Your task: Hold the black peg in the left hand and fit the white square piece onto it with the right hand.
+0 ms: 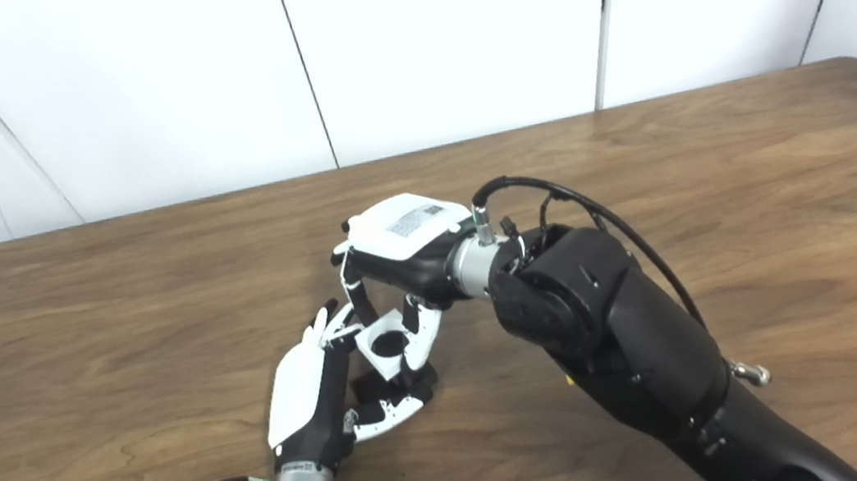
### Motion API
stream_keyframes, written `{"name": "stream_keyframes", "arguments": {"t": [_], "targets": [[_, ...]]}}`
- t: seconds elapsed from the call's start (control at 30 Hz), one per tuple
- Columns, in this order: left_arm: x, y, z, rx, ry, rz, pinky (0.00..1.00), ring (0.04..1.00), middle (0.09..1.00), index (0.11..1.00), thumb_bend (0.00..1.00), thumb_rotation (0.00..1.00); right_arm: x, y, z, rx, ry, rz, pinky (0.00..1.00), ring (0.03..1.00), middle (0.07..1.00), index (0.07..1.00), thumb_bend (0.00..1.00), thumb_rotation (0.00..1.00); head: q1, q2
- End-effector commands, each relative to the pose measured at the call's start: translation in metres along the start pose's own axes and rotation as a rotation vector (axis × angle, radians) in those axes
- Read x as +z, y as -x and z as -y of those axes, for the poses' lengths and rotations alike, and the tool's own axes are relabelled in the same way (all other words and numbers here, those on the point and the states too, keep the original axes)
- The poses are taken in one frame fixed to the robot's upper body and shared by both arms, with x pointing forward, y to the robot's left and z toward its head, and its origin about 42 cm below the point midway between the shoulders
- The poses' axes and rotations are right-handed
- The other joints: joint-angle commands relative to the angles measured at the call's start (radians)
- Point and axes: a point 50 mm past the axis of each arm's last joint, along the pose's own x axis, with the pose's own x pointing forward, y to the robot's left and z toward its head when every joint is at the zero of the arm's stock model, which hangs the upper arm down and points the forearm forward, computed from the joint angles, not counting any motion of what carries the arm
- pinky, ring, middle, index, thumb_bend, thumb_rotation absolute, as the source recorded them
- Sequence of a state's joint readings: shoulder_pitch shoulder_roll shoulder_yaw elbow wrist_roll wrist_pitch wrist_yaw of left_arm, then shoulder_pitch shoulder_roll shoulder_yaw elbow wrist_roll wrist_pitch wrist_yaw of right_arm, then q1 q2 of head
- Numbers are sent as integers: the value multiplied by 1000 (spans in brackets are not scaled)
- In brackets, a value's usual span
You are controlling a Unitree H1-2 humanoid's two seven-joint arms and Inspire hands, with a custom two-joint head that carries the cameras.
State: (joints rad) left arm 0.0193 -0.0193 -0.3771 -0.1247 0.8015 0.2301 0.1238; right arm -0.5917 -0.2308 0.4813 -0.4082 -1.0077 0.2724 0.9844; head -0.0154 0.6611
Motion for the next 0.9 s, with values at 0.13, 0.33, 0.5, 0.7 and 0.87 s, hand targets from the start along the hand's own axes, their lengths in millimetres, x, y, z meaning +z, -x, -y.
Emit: {"name": "stream_keyframes", "arguments": {"t": [0.13,0.33,0.5,0.7,0.87], "targets": [[-7,13,3,-45,-47,-54,1000,1000,915,491,524,70,2,-1,8,-28,36,2,905,1000,904,487,523,135,2,9],[-6,16,2,-45,-41,-56,1000,1000,914,491,524,70,-1,-4,5,-29,24,-2,893,1000,902,487,523,135,2,12],[-5,17,2,-51,-45,-56,1000,1000,915,491,524,70,-4,-7,3,-28,20,-12,879,1000,903,487,523,135,2,13],[-4,16,2,-54,-41,-56,1000,1000,914,491,524,70,-7,-10,4,-29,7,-17,912,1000,910,487,522,132,4,13],[-4,16,4,-58,-42,-57,1000,1000,916,491,524,70,-7,-11,6,-33,1,-14,932,1000,912,486,523,134,4,15]]}}
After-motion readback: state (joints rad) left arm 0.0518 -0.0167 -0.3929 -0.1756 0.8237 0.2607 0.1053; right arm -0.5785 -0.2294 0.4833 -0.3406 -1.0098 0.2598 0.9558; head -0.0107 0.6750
